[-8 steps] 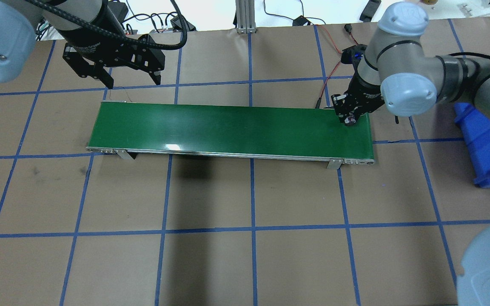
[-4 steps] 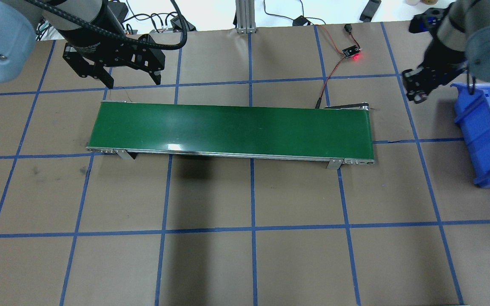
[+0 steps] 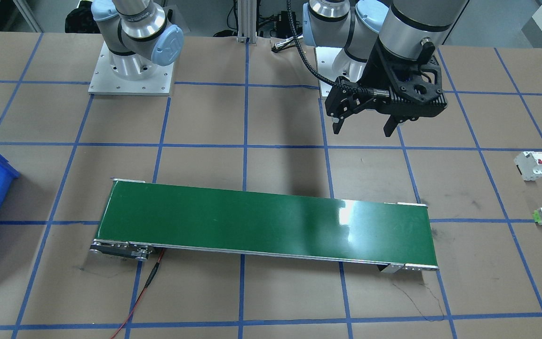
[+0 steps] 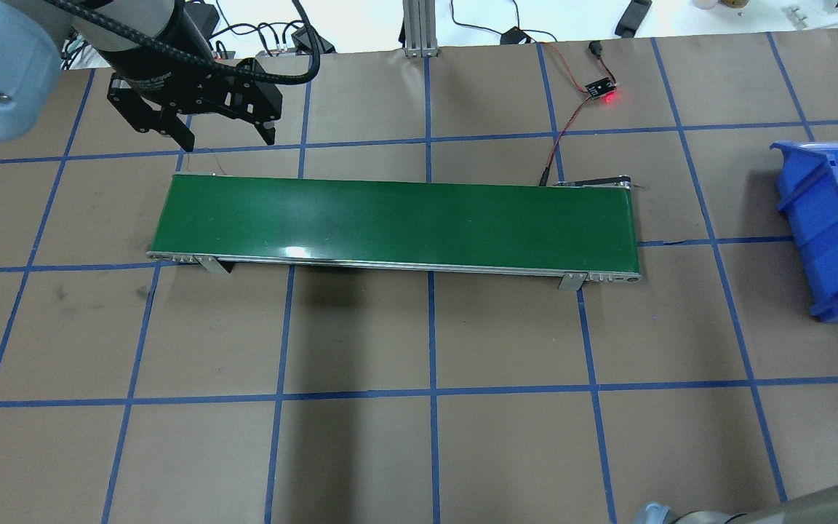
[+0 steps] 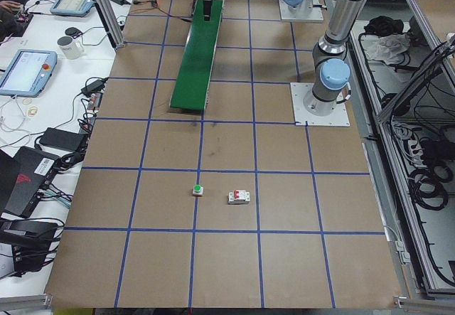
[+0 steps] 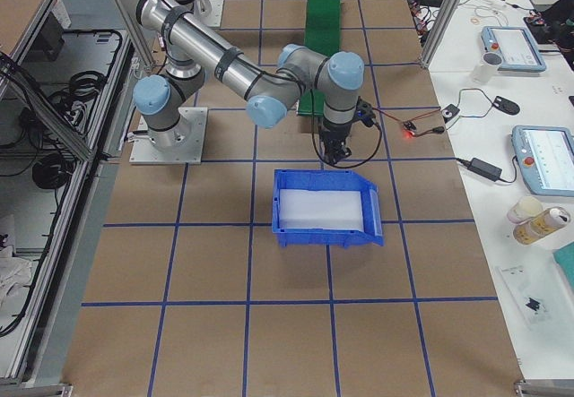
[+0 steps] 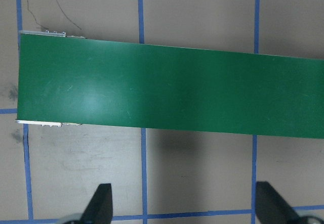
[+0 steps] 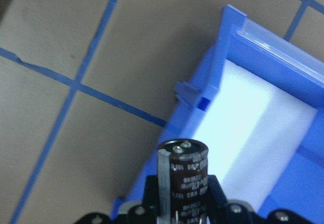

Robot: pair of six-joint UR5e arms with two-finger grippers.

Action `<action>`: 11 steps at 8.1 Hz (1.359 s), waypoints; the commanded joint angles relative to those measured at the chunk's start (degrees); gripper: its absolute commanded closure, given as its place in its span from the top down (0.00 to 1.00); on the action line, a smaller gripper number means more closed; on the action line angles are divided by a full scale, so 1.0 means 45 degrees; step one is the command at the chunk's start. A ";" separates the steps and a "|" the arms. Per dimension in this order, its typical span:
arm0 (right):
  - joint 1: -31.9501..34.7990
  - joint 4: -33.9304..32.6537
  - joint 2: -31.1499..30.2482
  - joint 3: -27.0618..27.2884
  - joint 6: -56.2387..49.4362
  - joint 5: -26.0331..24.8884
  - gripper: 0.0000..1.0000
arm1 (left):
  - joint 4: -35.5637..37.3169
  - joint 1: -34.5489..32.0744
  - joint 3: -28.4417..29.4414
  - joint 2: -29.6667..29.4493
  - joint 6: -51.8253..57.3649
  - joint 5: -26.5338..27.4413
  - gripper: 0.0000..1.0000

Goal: Move capacitor from left to right

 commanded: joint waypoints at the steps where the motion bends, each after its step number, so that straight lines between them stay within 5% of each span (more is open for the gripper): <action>1: -0.1552 -0.2215 0.1534 0.0134 -0.3641 -0.0132 0.00 | 0.0009 -0.0001 0.0000 -0.0006 0.0000 -0.0017 1.00; 3: -0.1752 -0.2353 0.2608 0.0292 -0.3706 -0.0110 0.00 | 0.0009 -0.0001 0.0000 -0.0045 0.0000 -0.0017 1.00; 5: -0.1753 -0.2238 0.2516 0.0292 -0.3803 -0.0188 0.99 | 0.0009 -0.0001 0.0000 -0.0065 -0.0019 -0.0017 1.00; 8: -0.1307 -0.0820 0.0960 0.0214 -0.3319 0.0103 1.00 | 0.0009 -0.0001 0.0000 -0.0007 0.0000 0.0002 1.00; 11: 0.1050 0.2498 -0.1344 -0.0039 0.1005 0.0554 1.00 | 0.0009 -0.0001 0.0000 -0.0006 -0.0019 -0.0037 1.00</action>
